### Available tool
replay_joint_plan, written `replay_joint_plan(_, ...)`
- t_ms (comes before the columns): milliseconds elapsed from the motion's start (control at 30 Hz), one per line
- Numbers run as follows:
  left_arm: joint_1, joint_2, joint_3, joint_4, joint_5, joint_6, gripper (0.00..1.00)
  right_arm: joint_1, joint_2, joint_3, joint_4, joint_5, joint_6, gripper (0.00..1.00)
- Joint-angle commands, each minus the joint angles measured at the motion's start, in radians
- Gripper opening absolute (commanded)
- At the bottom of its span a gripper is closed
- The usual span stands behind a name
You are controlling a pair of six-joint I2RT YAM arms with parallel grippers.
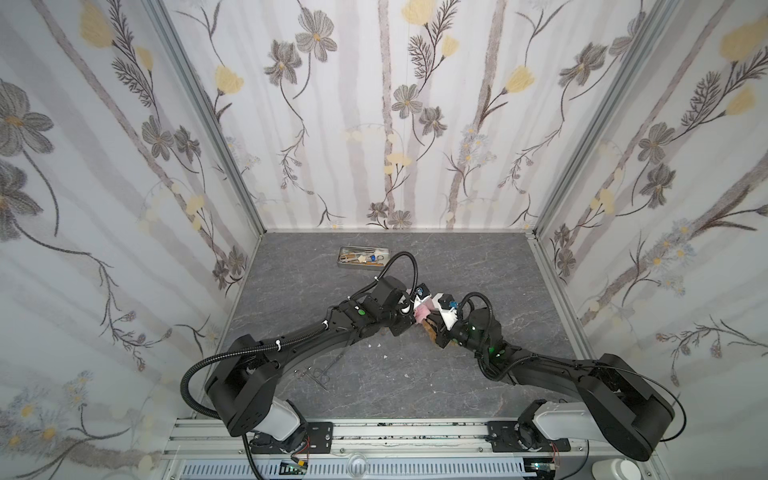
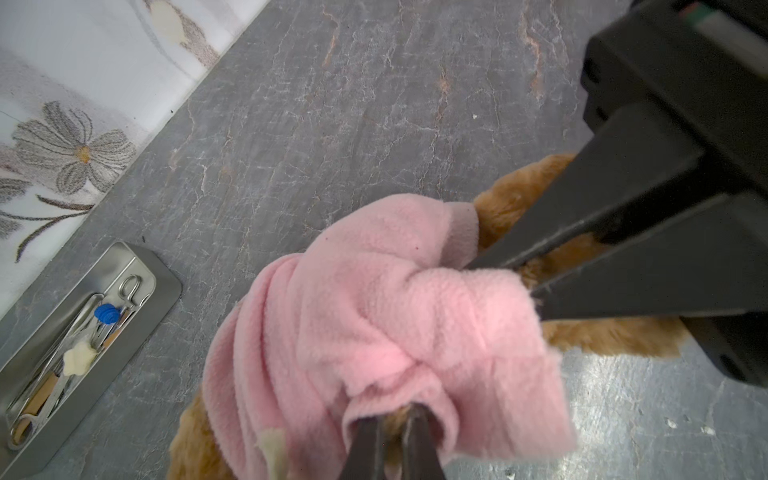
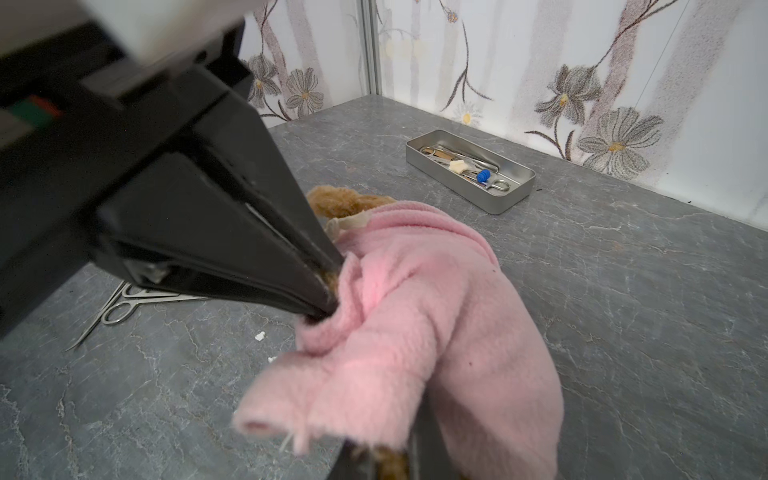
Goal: Dress the teddy bear
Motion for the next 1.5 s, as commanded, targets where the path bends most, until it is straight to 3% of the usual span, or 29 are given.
replay_joint_plan(0,0.027,-0.074,-0.048,0.15,0.032,-0.13,0.0,-0.005,-0.022,-0.009,0.159,-0.03,0.015,0.0)
replay_joint_plan(267,0.109,-0.288,-0.174,0.419,0.18,-0.435,0.0,-0.024,-0.026,-0.053,0.159,0.12,0.081,0.0)
replay_joint_plan(467,0.124,-0.355,-0.206,0.486,0.266,-0.61,0.0,-0.021,0.005,-0.047,0.172,0.132,0.112,0.0)
replay_joint_plan(667,0.129,-0.364,-0.241,0.615,0.433,-0.8,0.0,-0.022,0.081,-0.01,0.165,0.132,0.117,0.0)
replay_joint_plan(833,0.104,-0.338,-0.248,0.553,0.49,-0.689,0.0,-0.022,0.093,0.025,0.138,0.102,0.105,0.0)
replay_joint_plan(967,0.097,-0.321,-0.226,0.327,0.341,-0.44,0.0,-0.034,0.055,0.03,0.091,0.061,0.07,0.0)
replay_joint_plan(1000,0.096,-0.319,-0.229,0.298,0.306,-0.401,0.03,-0.037,0.047,0.025,0.088,0.047,0.062,0.0)
replay_joint_plan(1033,0.097,-0.32,-0.234,0.276,0.282,-0.357,0.23,-0.037,0.036,0.019,0.081,0.038,0.052,0.0)
replay_joint_plan(1067,0.097,-0.323,-0.239,0.258,0.264,-0.318,0.32,-0.036,0.028,0.018,0.065,0.03,0.04,0.0)
replay_joint_plan(1167,0.097,-0.347,-0.241,0.201,0.232,-0.227,0.45,-0.035,0.004,0.018,0.011,0.02,0.0,0.0)
replay_joint_plan(1300,0.095,-0.403,-0.228,0.153,0.198,-0.138,0.46,-0.035,-0.009,0.02,-0.041,0.032,-0.036,0.0)
replay_joint_plan(1467,0.07,-0.392,-0.17,0.076,0.186,-0.05,0.3,-0.035,-0.007,0.024,-0.055,0.031,-0.045,0.0)
